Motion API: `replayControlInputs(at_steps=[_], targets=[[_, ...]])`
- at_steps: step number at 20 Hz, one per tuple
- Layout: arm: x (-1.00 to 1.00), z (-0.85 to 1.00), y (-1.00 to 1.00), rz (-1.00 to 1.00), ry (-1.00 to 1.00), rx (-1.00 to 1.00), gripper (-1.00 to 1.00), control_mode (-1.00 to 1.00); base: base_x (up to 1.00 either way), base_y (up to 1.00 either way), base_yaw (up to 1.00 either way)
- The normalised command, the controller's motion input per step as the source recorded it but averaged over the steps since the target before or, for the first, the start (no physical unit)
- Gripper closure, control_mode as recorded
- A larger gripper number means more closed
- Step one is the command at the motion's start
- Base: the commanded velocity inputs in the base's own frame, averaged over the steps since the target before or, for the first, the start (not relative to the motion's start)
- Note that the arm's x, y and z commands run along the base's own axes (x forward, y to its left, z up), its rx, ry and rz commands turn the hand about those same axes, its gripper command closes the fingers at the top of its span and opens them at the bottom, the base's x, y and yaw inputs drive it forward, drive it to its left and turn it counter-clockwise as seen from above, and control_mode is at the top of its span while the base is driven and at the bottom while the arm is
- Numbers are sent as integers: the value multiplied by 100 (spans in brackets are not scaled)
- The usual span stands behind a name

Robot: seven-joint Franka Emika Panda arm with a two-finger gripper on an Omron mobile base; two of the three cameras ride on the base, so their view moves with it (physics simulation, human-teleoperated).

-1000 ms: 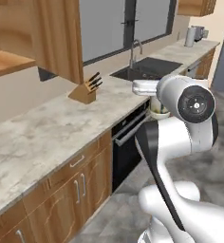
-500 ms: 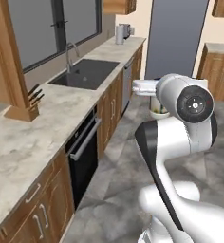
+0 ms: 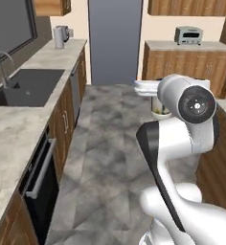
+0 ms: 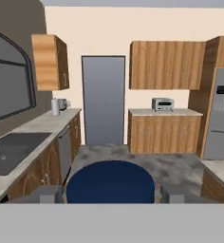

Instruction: Collect the turmeric, mayonnaise, and shaker from the cabinet and place them next to the stove.

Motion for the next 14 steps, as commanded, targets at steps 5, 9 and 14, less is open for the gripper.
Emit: replayControlInputs(at_steps=[5, 9, 14], targets=[[0, 0, 0, 0, 0, 0, 100, 100, 64, 41, -50], [0, 0, 0, 0, 0, 0, 100, 100, 62, 40, -50], [0, 0, 0, 0, 0, 0, 100, 100, 60, 42, -50]])
